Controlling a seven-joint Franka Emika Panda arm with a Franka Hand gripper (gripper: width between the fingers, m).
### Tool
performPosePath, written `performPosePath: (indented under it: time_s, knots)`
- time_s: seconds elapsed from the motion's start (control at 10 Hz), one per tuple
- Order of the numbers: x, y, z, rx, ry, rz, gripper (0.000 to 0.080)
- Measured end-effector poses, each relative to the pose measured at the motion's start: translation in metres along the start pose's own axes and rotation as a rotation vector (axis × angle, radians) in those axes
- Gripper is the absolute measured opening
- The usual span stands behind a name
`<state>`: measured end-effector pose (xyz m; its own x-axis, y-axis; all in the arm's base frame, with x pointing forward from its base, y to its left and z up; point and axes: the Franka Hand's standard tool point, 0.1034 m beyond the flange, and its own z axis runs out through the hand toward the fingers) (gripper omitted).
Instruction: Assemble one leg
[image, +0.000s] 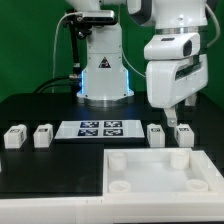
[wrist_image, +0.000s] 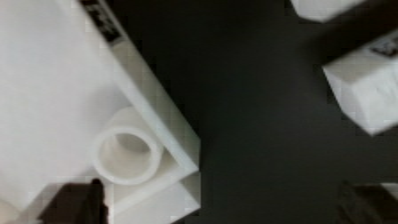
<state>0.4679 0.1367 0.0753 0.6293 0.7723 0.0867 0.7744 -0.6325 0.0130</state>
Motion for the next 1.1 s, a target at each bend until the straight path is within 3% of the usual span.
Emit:
performPosePath:
  time_s: [0.4,0.6,0.8,1.1]
  knots:
    - [-0.001,-0.005,0.004,0.013,0.013,0.353,0.0649]
    - [-0.006,-0.03,0.014,0.038,-0.013,0.649,0.0649]
    - [-0.004,-0.042,0.019,0.043,-0.013,0.767,0.0649]
    - [-0.011,-0.047,0.021,0.069,-0.105,0.772,0.0649]
